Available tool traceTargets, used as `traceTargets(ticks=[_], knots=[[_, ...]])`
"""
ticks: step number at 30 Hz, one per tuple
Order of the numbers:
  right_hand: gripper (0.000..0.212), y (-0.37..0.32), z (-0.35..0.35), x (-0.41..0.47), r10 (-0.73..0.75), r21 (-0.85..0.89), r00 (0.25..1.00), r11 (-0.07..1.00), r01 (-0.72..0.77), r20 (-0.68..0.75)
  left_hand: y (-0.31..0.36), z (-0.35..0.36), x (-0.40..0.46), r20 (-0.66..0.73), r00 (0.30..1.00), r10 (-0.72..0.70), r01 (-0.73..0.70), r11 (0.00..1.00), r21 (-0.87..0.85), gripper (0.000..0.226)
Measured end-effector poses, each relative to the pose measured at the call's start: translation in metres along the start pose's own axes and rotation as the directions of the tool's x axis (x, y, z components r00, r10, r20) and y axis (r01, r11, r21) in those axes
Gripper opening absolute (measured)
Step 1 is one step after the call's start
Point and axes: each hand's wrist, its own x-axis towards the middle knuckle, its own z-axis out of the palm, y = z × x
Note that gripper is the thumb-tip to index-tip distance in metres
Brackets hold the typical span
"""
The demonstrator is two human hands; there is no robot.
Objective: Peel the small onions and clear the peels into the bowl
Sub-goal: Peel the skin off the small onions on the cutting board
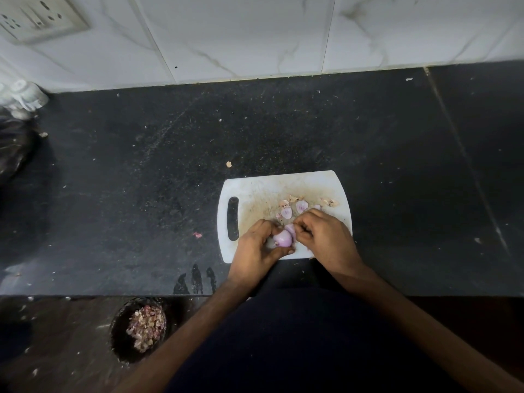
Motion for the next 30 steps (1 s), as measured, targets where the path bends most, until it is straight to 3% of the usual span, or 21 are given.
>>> traceTargets(ticks=[3,7,10,14,17,23,30], knots=[[0.007,0.007,0.002,-0.002,0.082,0.025,0.997,0.996,-0.082,-0.003,-0.002,0.000,-0.006,-0.014,1.000,-0.004,0.003,0.999,-0.045,0.033],[0.014,0.003,0.009,-0.004,0.074,0.039,0.997,0.997,-0.074,0.001,-0.005,-0.003,-0.010,-0.036,0.999,0.033,-0.036,0.996,-0.082,0.025],[0.006,0.003,0.014,-0.003,0.055,0.078,0.998,0.995,-0.056,0.018,-0.005,-0.008,-0.012,-0.037,0.998,0.052,-0.055,0.996,-0.077,0.024],[0.034,-0.002,0.010,-0.003,-0.008,0.230,1.000,0.973,0.008,0.000,-0.002,-0.013,-0.011,0.018,0.995,0.100,-0.100,0.995,-0.022,0.037],[0.043,-0.006,0.009,-0.008,-0.113,0.216,0.992,0.971,0.099,0.051,0.000,-0.014,-0.010,0.013,0.992,0.128,-0.129,0.991,0.021,0.039],[0.016,0.001,0.022,-0.011,-0.114,0.218,0.991,0.971,0.095,0.075,-0.002,-0.012,-0.010,-0.004,0.990,0.141,-0.141,0.989,0.052,0.025],[0.003,0.008,0.032,-0.004,-0.066,0.217,0.997,0.975,0.054,0.050,-0.006,-0.009,-0.010,-0.015,0.990,0.141,-0.140,0.989,0.045,0.021]])
